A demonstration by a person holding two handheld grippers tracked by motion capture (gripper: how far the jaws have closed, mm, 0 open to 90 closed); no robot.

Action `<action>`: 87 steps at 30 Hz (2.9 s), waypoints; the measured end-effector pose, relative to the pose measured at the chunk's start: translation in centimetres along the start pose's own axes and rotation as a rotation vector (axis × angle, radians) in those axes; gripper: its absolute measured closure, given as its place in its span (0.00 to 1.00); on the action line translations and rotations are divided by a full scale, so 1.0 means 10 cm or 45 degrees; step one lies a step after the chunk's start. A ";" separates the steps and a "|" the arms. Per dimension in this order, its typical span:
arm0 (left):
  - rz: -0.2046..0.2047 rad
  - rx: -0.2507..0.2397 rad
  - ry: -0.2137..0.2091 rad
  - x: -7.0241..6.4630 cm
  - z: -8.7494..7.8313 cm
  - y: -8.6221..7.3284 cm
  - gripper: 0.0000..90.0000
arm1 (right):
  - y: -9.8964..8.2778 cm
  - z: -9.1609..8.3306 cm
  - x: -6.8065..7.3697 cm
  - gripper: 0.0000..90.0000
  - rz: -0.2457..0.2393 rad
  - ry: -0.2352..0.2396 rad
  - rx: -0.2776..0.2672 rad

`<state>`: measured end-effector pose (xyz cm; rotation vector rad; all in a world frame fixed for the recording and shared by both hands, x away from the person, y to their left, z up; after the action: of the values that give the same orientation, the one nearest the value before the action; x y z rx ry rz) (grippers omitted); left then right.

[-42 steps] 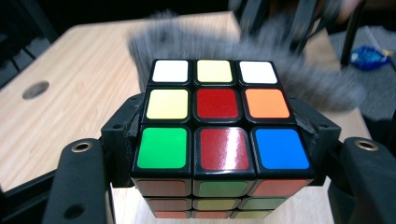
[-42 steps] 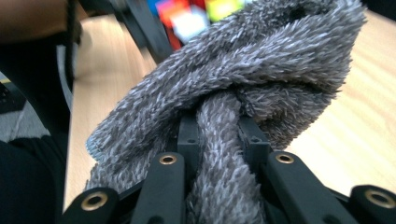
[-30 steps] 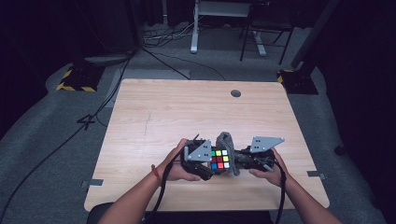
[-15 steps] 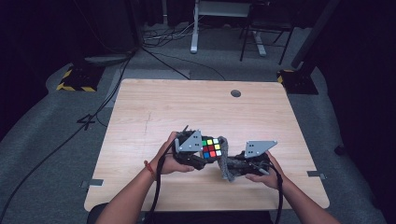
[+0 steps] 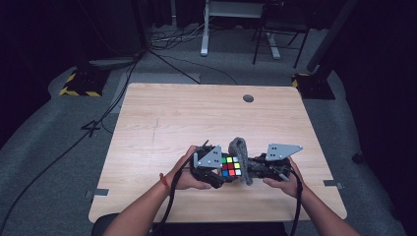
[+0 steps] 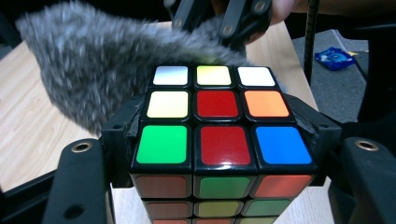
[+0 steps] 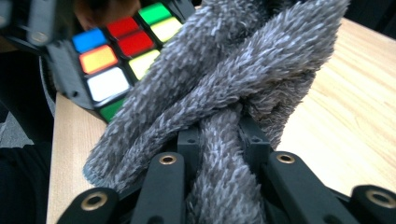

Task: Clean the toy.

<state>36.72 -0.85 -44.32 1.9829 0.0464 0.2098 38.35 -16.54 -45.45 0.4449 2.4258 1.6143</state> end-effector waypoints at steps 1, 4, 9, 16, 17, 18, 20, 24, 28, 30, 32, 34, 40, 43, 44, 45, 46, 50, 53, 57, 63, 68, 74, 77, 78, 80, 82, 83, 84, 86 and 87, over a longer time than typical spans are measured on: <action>0.008 -0.006 0.005 0.01 0.00 0.02 0.37 | -0.03 0.03 0.00 0.84 0.010 0.007 0.014; 0.020 -0.010 0.019 0.02 -0.01 0.06 0.37 | -0.11 0.12 0.03 0.84 0.007 0.028 0.071; 0.005 -0.026 0.064 0.09 -0.05 0.06 0.37 | -0.14 0.16 0.08 0.84 -0.006 0.064 0.110; 0.011 -0.017 0.127 0.19 -0.09 0.03 0.37 | -0.14 0.17 0.09 0.84 -0.007 0.093 0.106; 0.013 -0.021 0.145 0.23 -0.09 0.02 0.37 | -0.13 0.15 0.07 0.84 -0.010 0.086 0.098; 0.003 -0.019 0.164 0.26 -0.09 0.01 0.37 | -0.12 0.13 0.05 0.84 -0.013 0.079 0.086; -0.018 -0.022 0.181 0.32 -0.09 -0.02 0.37 | -0.10 0.08 0.00 0.84 0.000 0.063 0.067; -0.023 -0.005 0.212 0.39 -0.09 -0.07 0.37 | -0.13 0.03 -0.11 0.84 0.018 0.026 0.069; -0.027 0.022 0.259 0.47 -0.13 -0.14 0.37 | -0.18 0.02 -0.22 0.83 0.043 -0.002 0.080; -0.038 0.034 0.266 0.51 -0.15 -0.18 0.37 | -0.20 0.01 -0.27 0.83 0.033 -0.031 0.098; -0.036 0.047 0.275 0.53 -0.16 -0.21 0.37 | -0.22 -0.01 -0.31 0.83 0.050 -0.042 0.098; -0.047 0.057 0.271 0.55 -0.17 -0.24 0.37 | -0.24 -0.04 -0.36 0.83 0.039 -0.072 0.109; -0.096 0.092 0.270 0.60 -0.29 -0.38 0.37 | -0.29 -0.09 -0.46 0.83 0.049 -0.113 0.145; -0.131 0.140 0.276 0.62 -0.37 -0.51 0.37 | -0.32 -0.10 -0.51 0.83 0.046 -0.138 0.174; -0.146 0.151 0.274 0.63 -0.40 -0.55 0.37 | -0.33 -0.10 -0.53 0.83 0.043 -0.147 0.187; -0.157 0.164 0.271 0.62 -0.43 -0.60 0.37 | -0.34 -0.10 -0.55 0.83 0.046 -0.154 0.198; -0.164 0.191 0.280 0.62 -0.47 -0.64 0.37 | -0.35 -0.10 -0.57 0.83 0.052 -0.160 0.204; -0.179 0.246 0.298 0.58 -0.62 -0.79 0.37 | -0.42 -0.08 -0.61 0.83 0.045 -0.178 0.265; -0.212 0.245 0.303 0.55 -0.74 -0.88 0.37 | -0.55 -0.12 -0.60 0.82 0.012 -0.197 0.367; -0.240 0.253 0.298 0.47 -0.84 -1.00 0.37 | -0.65 -0.26 -0.58 0.82 0.036 -0.208 0.356; -0.289 0.273 0.294 0.39 -0.95 -1.15 0.37 | -0.81 -0.42 -0.52 0.80 0.047 -0.214 0.355; -0.323 0.278 0.274 0.36 -0.97 -1.25 0.37 | -0.93 -0.48 -0.46 0.78 0.050 -0.211 0.356; -0.338 0.261 0.273 0.33 -0.98 -1.29 0.37 | -1.00 -0.51 -0.45 0.76 0.076 -0.219 0.330; -0.362 0.254 0.255 0.31 -1.02 -1.34 0.36 | -1.02 -0.50 -0.44 0.74 0.078 -0.216 0.329; -0.361 0.260 0.255 0.31 -1.03 -1.35 0.36 | -1.03 -0.50 -0.44 0.74 0.079 -0.221 0.326; -0.363 0.276 0.263 0.29 -1.06 -1.39 0.36 | -1.03 -0.50 -0.44 0.73 0.082 -0.224 0.322; -0.371 0.280 0.264 0.28 -1.08 -1.41 0.36 | -1.04 -0.50 -0.44 0.72 0.085 -0.226 0.315; -0.369 0.289 0.266 0.27 -1.09 -1.41 0.36 | -1.05 -0.50 -0.43 0.72 0.090 -0.226 0.308; -0.364 0.292 0.265 0.27 -1.09 -1.41 0.36 | -1.05 -0.50 -0.43 0.72 0.093 -0.225 0.305; -0.367 0.290 0.262 0.27 -1.08 -1.42 0.36 | -1.05 -0.50 -0.43 0.71 0.095 -0.225 0.302; -0.372 0.287 0.261 0.28 -1.07 -1.42 0.36 | -1.05 -0.50 -0.43 0.71 0.093 -0.227 0.303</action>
<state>38.51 15.04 -52.66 2.1418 0.5079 0.2236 39.31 -26.16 -53.26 0.6917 2.4976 1.2547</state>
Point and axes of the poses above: each handheld gripper's, and its own axes: z roughly forward along the jaws, y roughly out of its top, x roughly to its left, the point moved 6 cm from there along z, roughly forward along the jaws, and after that the axes turned 7 degrees about -x, right-handed, at the moved point
